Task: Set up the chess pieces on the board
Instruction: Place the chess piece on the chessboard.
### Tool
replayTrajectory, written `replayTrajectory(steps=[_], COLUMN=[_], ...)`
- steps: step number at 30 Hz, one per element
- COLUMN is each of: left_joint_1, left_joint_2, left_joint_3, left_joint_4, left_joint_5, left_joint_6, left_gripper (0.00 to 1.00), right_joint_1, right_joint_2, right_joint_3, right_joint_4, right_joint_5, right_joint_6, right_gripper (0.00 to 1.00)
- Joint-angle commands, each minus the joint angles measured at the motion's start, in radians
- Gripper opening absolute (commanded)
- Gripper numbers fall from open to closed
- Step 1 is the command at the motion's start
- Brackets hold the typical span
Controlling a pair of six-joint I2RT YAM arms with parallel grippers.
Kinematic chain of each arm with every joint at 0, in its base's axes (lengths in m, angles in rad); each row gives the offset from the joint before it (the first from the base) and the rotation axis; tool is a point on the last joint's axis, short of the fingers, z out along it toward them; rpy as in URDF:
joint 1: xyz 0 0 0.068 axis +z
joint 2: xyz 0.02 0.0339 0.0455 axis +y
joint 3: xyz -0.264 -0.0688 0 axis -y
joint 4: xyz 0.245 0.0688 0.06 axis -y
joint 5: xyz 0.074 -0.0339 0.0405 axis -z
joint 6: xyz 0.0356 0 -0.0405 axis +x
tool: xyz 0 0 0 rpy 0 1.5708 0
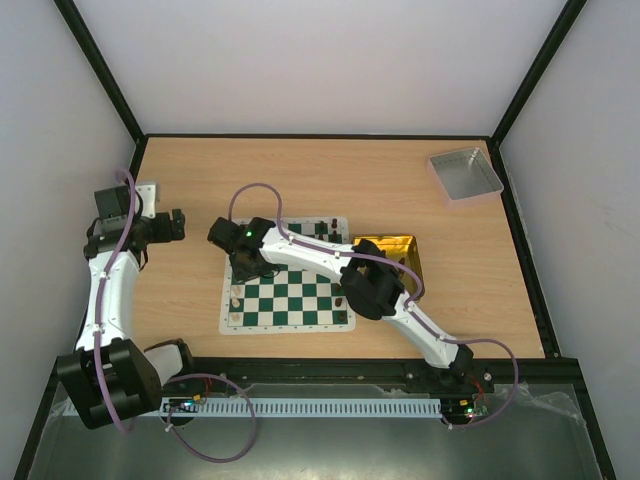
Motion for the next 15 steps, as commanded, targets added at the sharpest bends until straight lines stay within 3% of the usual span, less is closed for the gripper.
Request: replayTrajectory(steps=[1, 8, 15], left_joint_1=[0.006, 0.006, 0.005], left_joint_2=[-0.013, -0.015, -0.018], left_joint_3=[-0.015, -0.016, -0.016], left_joint_4=[0.007, 0.006, 0.006], left_joint_5=[0.013, 0.017, 0.021], left_joint_6=[-0.001, 0.002, 0.002], left_gripper=[0.99, 0.99, 0.99], right_joint_1=[0.005, 0.005, 0.004], right_joint_2=[0.014, -0.011, -0.167], right_joint_3=[0.021, 0.017, -0.11], right_joint_4=[0.007, 0.008, 0.009], right_joint_5=[-0.003, 0.011, 0.125], right_joint_6=[-0.002, 0.007, 0.031], right_gripper=[0.26, 0.3, 0.31])
